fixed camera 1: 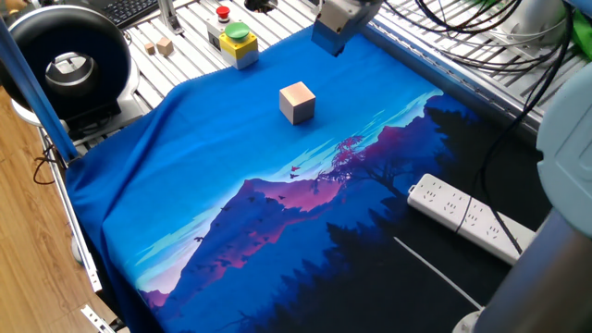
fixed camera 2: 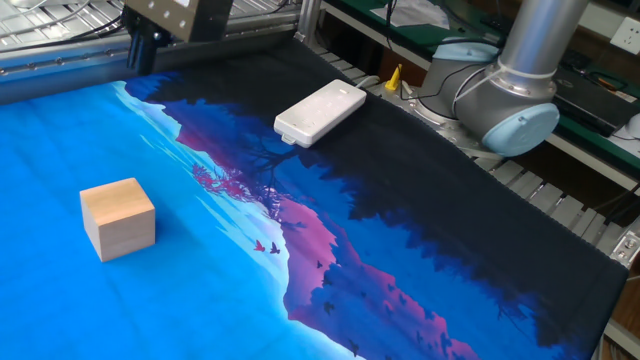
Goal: Use the gripper to push the small block from left to right
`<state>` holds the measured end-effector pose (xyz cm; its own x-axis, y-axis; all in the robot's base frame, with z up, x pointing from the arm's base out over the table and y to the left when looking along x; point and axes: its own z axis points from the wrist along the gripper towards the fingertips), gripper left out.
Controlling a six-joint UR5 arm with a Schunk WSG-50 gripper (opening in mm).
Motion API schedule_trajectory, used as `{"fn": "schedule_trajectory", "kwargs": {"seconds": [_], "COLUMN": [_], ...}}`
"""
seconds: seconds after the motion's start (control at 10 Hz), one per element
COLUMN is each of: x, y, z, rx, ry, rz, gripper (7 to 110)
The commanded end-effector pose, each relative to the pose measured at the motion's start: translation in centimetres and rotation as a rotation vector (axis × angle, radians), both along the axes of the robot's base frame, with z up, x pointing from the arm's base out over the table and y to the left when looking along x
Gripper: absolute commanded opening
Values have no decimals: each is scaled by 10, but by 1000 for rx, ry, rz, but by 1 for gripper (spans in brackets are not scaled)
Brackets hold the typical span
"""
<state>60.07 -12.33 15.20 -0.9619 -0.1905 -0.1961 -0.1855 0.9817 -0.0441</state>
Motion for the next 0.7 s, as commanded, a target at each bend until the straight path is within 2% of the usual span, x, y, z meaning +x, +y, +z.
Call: {"fn": "schedule_trajectory", "kwargs": {"seconds": [0.0,0.3,0.6], "x": [3,15,12], "y": [2,0,0], "z": [-19,-34,-35], "rx": [25,26,27], "ry": [8,-29,-15], "rz": [16,41,49], "gripper": [7,7,7]}}
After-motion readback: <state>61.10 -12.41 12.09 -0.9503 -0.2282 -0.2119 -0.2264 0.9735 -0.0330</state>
